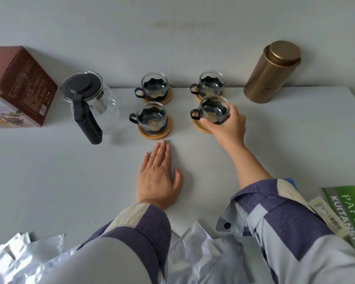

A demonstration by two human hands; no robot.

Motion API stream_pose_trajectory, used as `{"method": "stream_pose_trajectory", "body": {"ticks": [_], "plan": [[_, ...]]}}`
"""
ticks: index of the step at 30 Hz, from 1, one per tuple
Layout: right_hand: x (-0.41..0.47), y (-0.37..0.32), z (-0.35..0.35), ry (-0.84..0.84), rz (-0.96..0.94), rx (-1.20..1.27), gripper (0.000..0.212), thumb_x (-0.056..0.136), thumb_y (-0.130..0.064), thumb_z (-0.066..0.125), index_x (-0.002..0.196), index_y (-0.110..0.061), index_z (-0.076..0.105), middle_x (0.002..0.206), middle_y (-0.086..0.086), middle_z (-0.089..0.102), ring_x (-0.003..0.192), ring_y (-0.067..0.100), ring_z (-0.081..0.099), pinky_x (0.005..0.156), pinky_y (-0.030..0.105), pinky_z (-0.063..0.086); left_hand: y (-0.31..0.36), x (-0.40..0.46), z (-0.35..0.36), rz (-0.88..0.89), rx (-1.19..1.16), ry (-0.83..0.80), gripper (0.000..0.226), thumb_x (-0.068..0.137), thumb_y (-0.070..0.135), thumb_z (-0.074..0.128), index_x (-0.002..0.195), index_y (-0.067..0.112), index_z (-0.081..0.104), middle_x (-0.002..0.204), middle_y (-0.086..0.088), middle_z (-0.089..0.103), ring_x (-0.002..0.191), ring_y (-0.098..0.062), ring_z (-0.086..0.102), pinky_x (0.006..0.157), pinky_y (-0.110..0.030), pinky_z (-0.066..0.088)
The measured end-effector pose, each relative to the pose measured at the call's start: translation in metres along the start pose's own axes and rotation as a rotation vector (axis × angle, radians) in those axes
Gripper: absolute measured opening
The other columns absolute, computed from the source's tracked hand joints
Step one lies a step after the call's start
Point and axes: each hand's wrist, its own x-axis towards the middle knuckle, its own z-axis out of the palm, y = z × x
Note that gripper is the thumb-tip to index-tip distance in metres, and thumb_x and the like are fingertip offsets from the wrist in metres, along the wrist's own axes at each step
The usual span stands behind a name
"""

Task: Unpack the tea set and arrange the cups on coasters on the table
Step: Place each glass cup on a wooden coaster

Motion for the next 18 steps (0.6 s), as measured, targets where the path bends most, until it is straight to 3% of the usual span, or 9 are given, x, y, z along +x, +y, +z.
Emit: {"method": "stream_pose_trajectory", "body": {"ticks": [5,10,18], "plan": [[0.0,0.01,0.007,0.015,-0.035,-0.045,0.086,0.055,-0.05,0.081,0.129,-0.025,0.047,0.126,0.001,0.056,0.122,0.027,0.041,0.099,0.04,0.04,0.0,0.0,0.001,-0.008,-0.013,0.003,0.069,0.091,0.048,0.021,0.151,0.018,0.006,0.157,0.003,-0.001,0.144,-0.008,-0.007,0.118,-0.03,-0.004],[-0.006,0.012,0.009,-0.022,-0.038,-0.101,0.122,0.048,-0.052,0.085,0.145,-0.023,0.017,0.14,0.006,0.043,0.129,0.029,0.035,0.106,0.043,0.029,-0.001,0.0,0.0,-0.011,-0.026,-0.002,0.07,0.09,0.048,0.024,0.151,0.018,0.008,0.158,0.004,0.002,0.144,-0.007,-0.005,0.119,-0.03,-0.002],[-0.019,0.018,0.007,0.015,-0.084,-0.098,0.11,0.057,-0.045,0.083,0.143,-0.01,0.025,0.137,0.013,0.044,0.126,0.033,0.035,0.105,0.042,0.033,-0.001,0.001,0.0,-0.019,-0.025,-0.01,0.07,0.09,0.047,0.025,0.151,0.018,0.009,0.157,0.005,0.001,0.144,-0.007,-0.004,0.119,-0.03,-0.002]]}}
